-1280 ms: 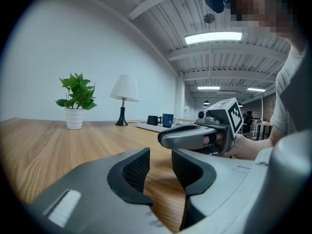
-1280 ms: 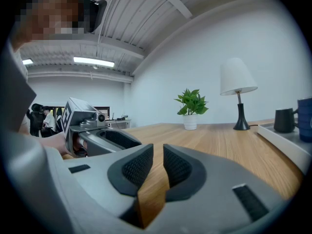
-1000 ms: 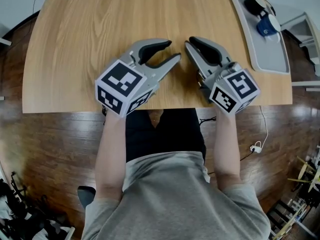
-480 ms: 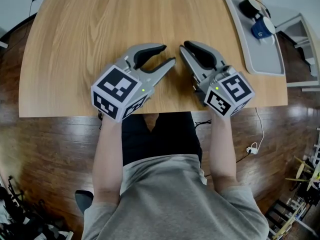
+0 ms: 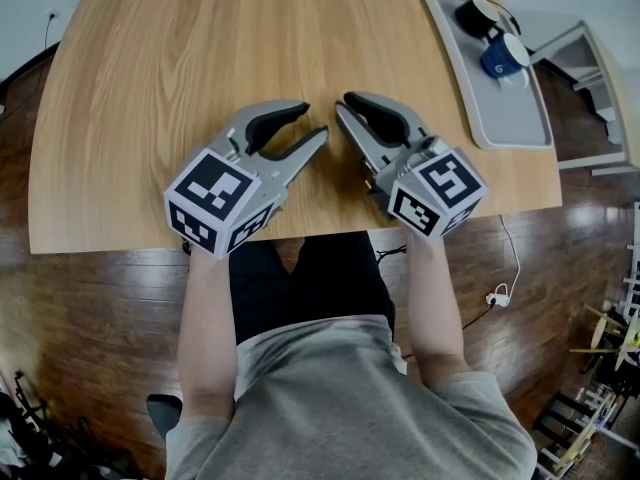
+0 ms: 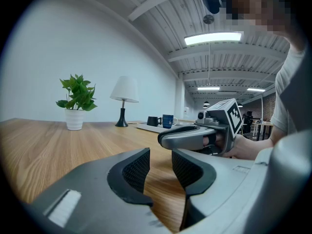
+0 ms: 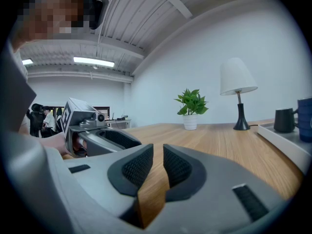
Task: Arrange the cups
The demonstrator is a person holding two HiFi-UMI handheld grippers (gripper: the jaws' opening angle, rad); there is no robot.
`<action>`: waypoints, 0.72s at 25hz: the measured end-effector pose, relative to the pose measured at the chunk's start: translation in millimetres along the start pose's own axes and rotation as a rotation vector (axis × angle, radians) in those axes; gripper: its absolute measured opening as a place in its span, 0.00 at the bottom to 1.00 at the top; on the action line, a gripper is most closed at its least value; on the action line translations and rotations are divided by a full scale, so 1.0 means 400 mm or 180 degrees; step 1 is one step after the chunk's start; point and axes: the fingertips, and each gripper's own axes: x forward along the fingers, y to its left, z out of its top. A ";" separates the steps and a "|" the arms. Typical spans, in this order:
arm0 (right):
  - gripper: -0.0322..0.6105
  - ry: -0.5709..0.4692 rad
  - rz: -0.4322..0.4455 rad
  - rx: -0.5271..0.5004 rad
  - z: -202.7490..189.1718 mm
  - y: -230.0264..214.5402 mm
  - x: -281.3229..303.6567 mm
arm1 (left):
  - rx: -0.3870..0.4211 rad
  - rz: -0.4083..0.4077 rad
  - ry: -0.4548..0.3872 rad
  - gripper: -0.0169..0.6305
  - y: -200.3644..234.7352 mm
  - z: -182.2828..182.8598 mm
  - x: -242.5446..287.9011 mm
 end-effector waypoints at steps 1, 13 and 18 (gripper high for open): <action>0.15 0.0000 0.0000 -0.0001 0.000 0.000 0.000 | -0.0001 0.0000 0.0001 0.26 0.000 0.000 0.000; 0.15 0.0005 0.0000 -0.0004 -0.001 0.002 -0.001 | -0.0009 -0.0016 0.0029 0.26 -0.002 -0.005 0.002; 0.15 0.0003 0.0003 -0.0005 -0.001 0.000 0.000 | -0.0007 -0.0024 0.0047 0.26 -0.001 -0.006 0.004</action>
